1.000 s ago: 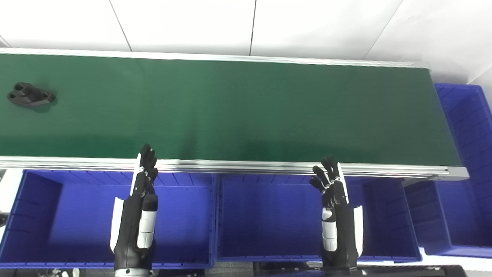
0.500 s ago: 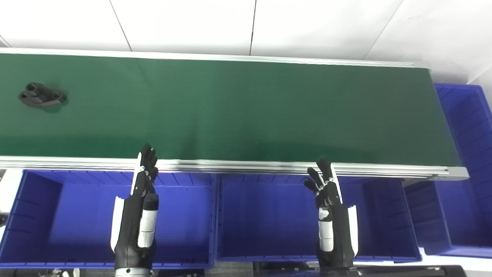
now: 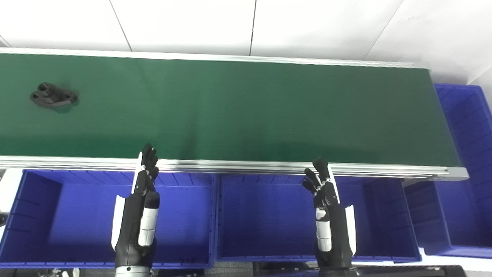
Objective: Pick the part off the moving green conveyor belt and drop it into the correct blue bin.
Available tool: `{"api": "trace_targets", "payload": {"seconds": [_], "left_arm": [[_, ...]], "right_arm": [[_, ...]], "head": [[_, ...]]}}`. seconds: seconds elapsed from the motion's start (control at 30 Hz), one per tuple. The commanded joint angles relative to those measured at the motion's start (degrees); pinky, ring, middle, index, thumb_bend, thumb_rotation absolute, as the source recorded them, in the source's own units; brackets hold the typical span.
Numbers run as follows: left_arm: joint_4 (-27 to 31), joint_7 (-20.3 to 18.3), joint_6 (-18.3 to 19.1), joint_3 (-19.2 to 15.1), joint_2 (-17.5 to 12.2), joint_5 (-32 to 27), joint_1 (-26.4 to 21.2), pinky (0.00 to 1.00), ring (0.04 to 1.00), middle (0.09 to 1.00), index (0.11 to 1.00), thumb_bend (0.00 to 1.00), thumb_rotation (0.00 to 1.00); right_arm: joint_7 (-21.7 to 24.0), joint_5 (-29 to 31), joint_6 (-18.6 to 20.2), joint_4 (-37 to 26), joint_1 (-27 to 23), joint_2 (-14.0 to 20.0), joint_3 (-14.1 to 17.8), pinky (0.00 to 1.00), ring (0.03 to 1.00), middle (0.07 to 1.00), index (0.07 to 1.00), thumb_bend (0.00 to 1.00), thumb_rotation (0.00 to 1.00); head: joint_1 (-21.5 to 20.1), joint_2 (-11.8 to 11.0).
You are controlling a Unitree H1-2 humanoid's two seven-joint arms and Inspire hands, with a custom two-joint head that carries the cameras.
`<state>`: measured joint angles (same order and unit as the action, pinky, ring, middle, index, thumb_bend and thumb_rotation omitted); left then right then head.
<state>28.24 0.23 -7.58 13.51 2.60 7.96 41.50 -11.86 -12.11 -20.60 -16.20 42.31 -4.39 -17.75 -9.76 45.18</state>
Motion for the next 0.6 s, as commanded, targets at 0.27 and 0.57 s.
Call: {"api": "trace_targets", "payload": {"seconds": [0.27, 0.57], "left_arm": [[0.5, 0.3, -1.1, 0.2, 0.1, 0.8, -0.1, 1.0, 1.0, 1.0, 1.0, 0.54, 1.0], [-3.9, 1.4, -3.8, 0.4, 0.9, 2.8, -0.1, 1.0, 1.0, 1.0, 1.0, 0.59, 1.0]], "right_arm": [[0.9, -0.6, 0.6, -1.4, 1.1, -3.0, -1.9, 0.85, 0.903, 0.961, 0.958, 0.77, 1.0], [0.7, 1.1, -3.3, 3.2, 0.0, -2.1, -0.8, 0.85, 0.903, 0.956, 0.953, 0.81, 1.0]], "head": [[0.3, -0.6], [3.2, -8.3]]}}
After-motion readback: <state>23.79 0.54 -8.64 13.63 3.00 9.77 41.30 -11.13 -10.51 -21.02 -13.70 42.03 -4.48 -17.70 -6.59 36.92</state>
